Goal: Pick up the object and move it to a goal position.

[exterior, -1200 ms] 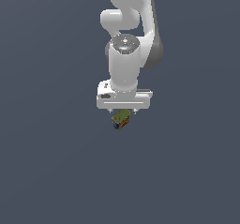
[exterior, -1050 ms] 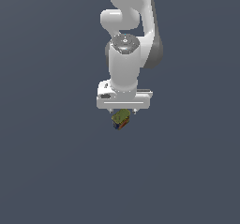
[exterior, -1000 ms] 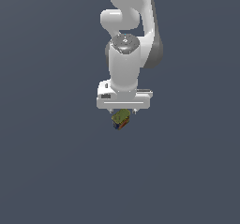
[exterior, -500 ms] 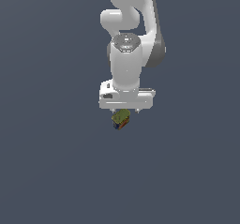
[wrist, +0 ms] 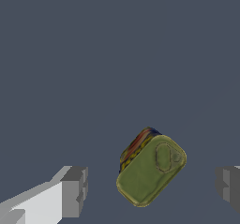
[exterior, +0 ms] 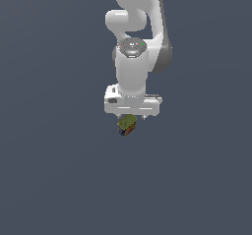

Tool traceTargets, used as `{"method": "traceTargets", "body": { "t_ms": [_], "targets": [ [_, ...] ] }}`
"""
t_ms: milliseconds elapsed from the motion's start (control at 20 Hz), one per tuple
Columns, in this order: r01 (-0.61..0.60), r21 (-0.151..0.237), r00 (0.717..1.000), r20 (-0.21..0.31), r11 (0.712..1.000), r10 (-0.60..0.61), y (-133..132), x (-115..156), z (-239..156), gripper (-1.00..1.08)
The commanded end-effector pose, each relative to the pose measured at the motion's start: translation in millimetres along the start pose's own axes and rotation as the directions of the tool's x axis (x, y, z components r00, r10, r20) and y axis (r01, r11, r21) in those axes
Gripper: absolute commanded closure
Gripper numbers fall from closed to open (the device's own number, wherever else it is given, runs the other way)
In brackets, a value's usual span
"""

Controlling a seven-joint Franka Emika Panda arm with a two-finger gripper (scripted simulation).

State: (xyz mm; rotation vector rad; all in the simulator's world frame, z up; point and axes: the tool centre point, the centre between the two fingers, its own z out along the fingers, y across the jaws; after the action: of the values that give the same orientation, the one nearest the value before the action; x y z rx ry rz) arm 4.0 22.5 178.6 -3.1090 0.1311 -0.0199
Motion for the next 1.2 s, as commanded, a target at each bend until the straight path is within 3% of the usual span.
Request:
{"method": "traceTargets", "body": {
  "t_ms": [0, 250, 500, 1150],
  "targets": [
    [-0.039, -0.001, 0.999, 0.001, 0.999, 0.039, 0.8, -2.1, 4.1, -0.92],
    [-0.144, -0.005, 0.990, 0.003, 0.989, 0.144, 3.3, -7.9, 15.0, -0.92],
    [-0.277, -0.010, 0.961, 0.003, 0.961, 0.277, 6.9, -15.7, 28.4, -0.92],
    [-0.573, -0.025, 0.819, -0.005, 0.819, 0.573, 17.3, -36.0, 58.7, -0.92]
  ]
}}
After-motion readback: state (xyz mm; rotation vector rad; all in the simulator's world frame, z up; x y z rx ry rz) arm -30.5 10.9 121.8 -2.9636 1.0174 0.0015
